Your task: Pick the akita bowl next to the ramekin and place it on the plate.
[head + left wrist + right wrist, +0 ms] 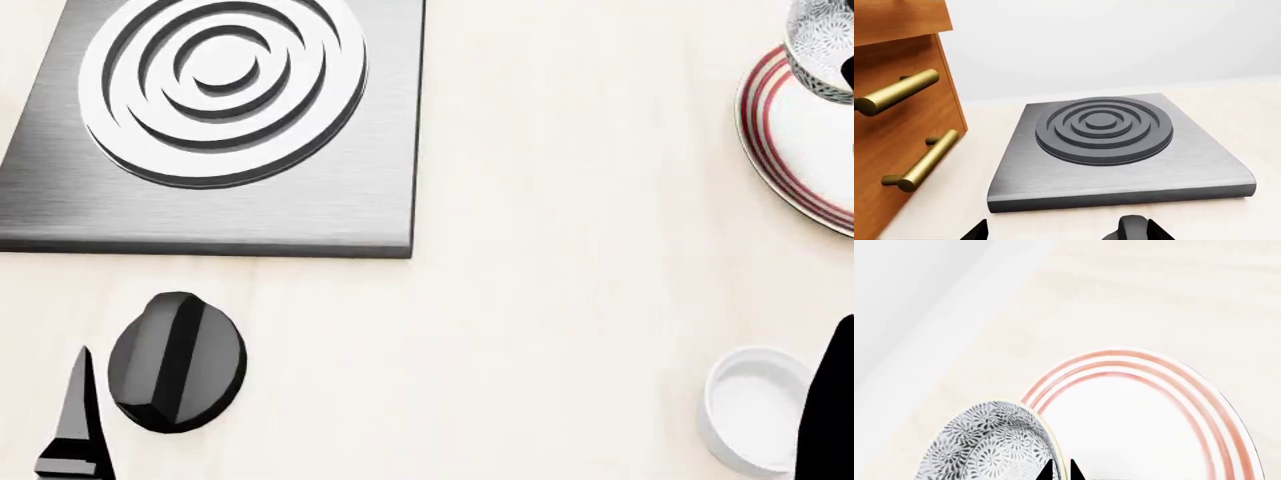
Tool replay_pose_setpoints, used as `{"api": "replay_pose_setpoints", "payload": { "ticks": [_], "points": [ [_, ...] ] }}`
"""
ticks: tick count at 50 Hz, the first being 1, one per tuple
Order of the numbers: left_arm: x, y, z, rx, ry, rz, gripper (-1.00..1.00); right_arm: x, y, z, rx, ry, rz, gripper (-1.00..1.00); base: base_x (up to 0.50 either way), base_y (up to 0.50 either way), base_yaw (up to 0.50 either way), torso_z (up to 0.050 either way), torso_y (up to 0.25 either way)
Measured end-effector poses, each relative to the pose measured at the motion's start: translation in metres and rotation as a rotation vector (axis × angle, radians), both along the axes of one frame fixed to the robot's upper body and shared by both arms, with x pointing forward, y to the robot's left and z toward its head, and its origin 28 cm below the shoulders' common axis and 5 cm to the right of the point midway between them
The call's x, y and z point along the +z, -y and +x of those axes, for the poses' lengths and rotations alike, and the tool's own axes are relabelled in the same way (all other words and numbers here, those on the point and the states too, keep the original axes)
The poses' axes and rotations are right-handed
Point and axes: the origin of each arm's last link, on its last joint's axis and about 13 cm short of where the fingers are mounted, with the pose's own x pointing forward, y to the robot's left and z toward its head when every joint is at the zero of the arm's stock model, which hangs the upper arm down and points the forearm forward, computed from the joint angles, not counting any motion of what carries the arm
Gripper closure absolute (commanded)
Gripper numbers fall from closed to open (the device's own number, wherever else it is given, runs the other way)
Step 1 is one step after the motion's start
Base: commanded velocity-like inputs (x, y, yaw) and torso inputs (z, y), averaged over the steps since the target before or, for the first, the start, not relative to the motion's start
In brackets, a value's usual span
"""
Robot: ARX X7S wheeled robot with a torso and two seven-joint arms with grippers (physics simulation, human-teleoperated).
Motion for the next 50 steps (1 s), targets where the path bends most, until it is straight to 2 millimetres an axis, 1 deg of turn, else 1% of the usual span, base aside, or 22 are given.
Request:
{"api": "replay_pose_setpoints", "payload": {
  "ticks": [18,50],
  "points": [
    [0.001,0.0,0.0,0.001,0.001,0.001,-1.0,-0.007,-0.002,0.001,-0.022,-0.033,0.002,1.0,0.0,0.0,0.0,0.0,0.001],
    [0.001,0.0,0.0,0.001,0.003,0.0,-1.0,-0.017,0.007,-0.001,-0.067,-0.042,0.002,1.0,0.0,0.0,0.0,0.0,0.0]
  ]
}}
